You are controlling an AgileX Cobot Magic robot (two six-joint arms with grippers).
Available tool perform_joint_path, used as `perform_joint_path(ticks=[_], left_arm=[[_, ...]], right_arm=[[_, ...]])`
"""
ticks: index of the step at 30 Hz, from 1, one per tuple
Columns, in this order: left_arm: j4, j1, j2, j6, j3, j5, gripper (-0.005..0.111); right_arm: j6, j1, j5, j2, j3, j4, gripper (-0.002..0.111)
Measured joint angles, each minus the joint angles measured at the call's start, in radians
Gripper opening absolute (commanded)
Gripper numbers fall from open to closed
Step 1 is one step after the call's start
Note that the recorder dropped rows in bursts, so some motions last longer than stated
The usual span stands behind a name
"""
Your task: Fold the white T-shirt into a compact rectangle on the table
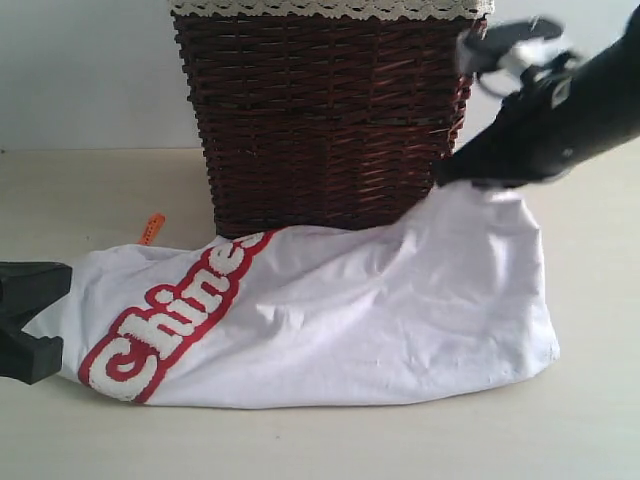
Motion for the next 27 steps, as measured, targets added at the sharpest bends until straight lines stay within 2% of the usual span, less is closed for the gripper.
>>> perform_joint_path(ticks=[6,9,11,13,17,21,27], left_arm=[[0.000,0.000,0.000,0.000,0.000,0.002,0.000],[0.000,0.000,0.018,0.027,-0.043,0.002,0.014],[0.000,0.000,0.067,0.073,-0.093,-0.008,0.028],[0.000,0.000,0.141,0.095,-0.128,-0.029,0.036],[0.002,0.000,0.288,0.101,-0.177,-0.038,0.044],[0.021,0.000,0.443,0.103,-0.247,-0.058,0.043],[0.071,0.000,0.666,0.105,-0.421,-0.165,0.043]], right_arm=[[-0.063,0.000,0.139,-0.459,-0.003,0.004,0.000],[-0.142,0.000,0.340,-0.525,-0.003,0.104,0.000],[-0.230,0.000,0.518,-0.531,-0.003,0.234,0.000],[-0.273,0.000,0.661,-0.531,-0.003,0.325,0.000],[-0.285,0.014,0.701,-0.531,0.002,0.349,0.000],[-0.285,0.037,0.707,-0.531,0.032,0.351,0.000],[-0.283,0.045,0.710,-0.512,0.102,0.356,0.000]])
